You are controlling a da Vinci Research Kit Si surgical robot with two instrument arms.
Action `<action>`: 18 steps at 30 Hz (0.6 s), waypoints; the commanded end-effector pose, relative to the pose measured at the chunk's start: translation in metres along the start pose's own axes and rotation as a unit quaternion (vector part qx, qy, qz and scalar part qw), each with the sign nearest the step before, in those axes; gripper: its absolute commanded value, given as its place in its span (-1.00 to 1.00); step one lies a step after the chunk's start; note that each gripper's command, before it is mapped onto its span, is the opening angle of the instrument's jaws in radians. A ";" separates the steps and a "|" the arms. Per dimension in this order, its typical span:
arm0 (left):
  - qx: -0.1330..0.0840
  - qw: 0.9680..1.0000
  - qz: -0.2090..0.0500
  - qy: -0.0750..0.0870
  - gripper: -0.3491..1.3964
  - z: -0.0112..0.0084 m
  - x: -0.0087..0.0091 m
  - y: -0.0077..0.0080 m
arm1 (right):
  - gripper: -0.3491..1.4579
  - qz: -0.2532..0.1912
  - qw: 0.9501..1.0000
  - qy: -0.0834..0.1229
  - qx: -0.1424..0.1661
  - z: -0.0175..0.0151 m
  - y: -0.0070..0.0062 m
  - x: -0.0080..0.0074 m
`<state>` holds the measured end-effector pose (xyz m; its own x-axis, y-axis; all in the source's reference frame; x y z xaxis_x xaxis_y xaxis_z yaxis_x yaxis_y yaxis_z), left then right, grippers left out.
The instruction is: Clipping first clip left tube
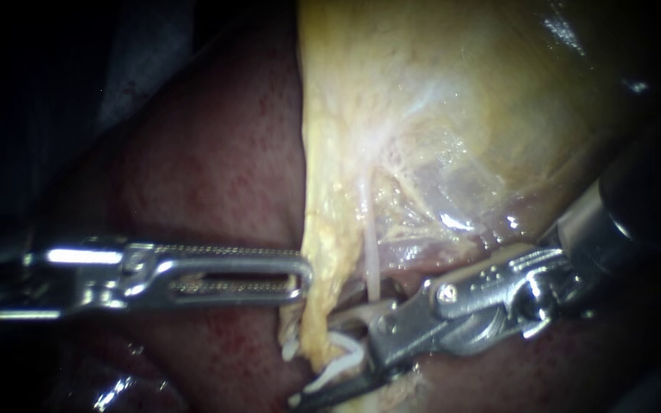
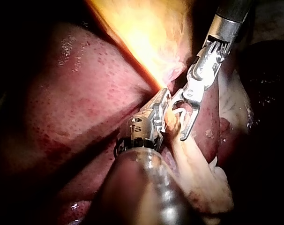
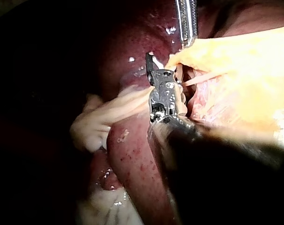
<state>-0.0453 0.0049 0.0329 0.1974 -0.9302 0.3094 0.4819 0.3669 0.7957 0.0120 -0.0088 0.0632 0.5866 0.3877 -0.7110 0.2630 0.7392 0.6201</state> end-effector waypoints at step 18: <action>0.000 1.000 0.000 0.000 -1.00 0.0001 0.0000 0.0000 | -0.90 0.028 1.000 -0.002 0.006 -0.0006 0.0006 -0.0006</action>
<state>-0.0453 0.0049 0.0329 0.1969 -0.9305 0.3089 0.4819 0.3662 0.7960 0.0113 -0.0081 0.0639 0.6047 0.4253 -0.6734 0.2397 0.7091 0.6631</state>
